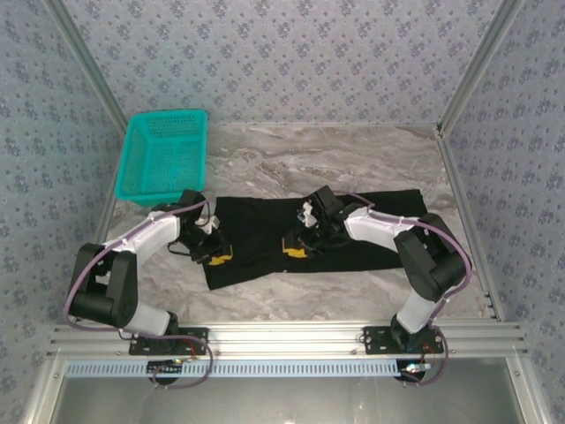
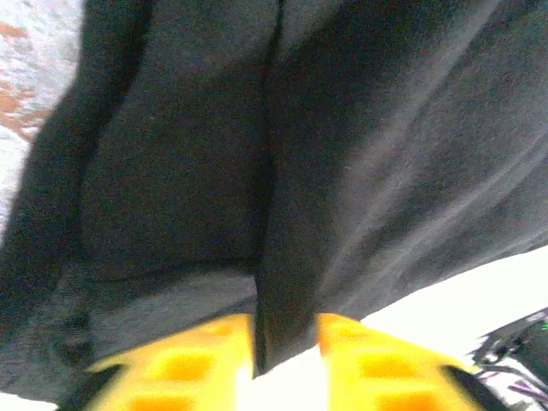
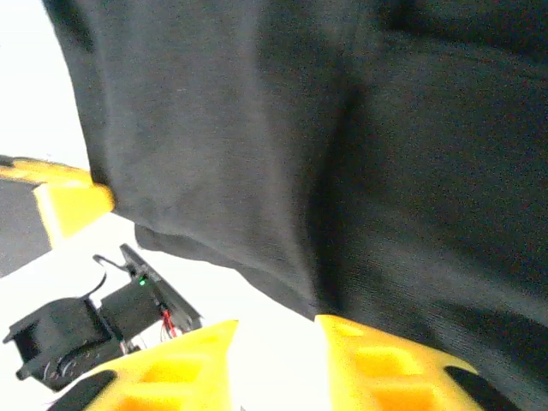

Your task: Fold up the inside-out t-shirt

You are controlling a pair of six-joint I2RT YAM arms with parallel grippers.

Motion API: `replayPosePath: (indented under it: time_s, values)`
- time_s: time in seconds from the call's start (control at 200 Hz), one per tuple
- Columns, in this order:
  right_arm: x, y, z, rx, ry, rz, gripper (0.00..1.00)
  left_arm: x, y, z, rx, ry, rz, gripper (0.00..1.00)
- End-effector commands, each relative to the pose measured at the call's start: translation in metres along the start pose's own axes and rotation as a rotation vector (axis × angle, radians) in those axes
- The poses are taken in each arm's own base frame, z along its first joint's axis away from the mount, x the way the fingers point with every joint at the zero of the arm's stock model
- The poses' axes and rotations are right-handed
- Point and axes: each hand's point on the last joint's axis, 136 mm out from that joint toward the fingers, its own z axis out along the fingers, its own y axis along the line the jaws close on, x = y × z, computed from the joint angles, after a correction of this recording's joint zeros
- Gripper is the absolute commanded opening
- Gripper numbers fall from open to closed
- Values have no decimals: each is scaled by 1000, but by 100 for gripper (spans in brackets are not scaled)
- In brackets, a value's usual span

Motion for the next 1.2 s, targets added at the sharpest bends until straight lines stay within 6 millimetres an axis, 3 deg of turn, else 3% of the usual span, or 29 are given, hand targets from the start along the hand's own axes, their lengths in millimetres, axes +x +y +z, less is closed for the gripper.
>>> replayPosePath:
  time_s: [0.0,0.115,0.27,0.385,0.465,0.52,0.545,0.71,1.019,1.194]
  values:
    - [0,-10,-24,144,-37,-85,39,-6,1,-14,-32,-60,3,47]
    - [-8,16,-32,211,-125,-282,43,-17,-8,-39,-35,-182,36,58]
    - [-16,66,-4,78,-167,-434,44,-27,-41,-45,133,-267,110,61]
    - [-20,81,21,14,-158,-451,43,-39,3,-40,-102,-321,47,63]
    - [-24,80,32,65,-170,-493,43,-48,23,-36,-179,-364,67,75]
    - [-27,74,41,97,-155,-500,43,-56,24,-31,-152,-372,57,77]
    - [-34,81,41,104,-170,-508,42,-60,23,-29,-137,-378,53,78]
    - [-35,46,65,217,-103,-426,35,-73,23,-14,-127,-376,69,83]
    - [-22,22,80,266,-41,-398,31,-98,-7,13,43,-312,167,93]
    - [-16,17,86,275,-24,-392,30,-99,-16,21,115,-299,171,93]
